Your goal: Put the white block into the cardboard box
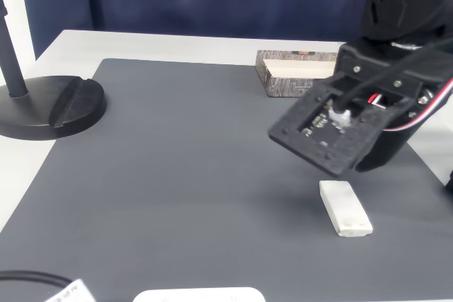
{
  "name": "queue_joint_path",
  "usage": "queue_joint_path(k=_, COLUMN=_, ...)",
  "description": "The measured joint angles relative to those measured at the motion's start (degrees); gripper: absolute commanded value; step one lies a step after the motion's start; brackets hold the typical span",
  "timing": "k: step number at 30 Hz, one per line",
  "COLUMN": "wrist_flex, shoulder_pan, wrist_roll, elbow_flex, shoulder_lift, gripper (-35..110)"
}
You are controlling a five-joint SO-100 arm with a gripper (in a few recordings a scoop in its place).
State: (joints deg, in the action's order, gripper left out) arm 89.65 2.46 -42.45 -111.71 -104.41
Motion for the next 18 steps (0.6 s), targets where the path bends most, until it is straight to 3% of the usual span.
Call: queue_joint_path(k=18, wrist_flex=-0.1, shoulder_pan=0.1, wrist_roll=-37.1, elbow_flex=0.0, shoulder_lift=0.0, gripper=-2)
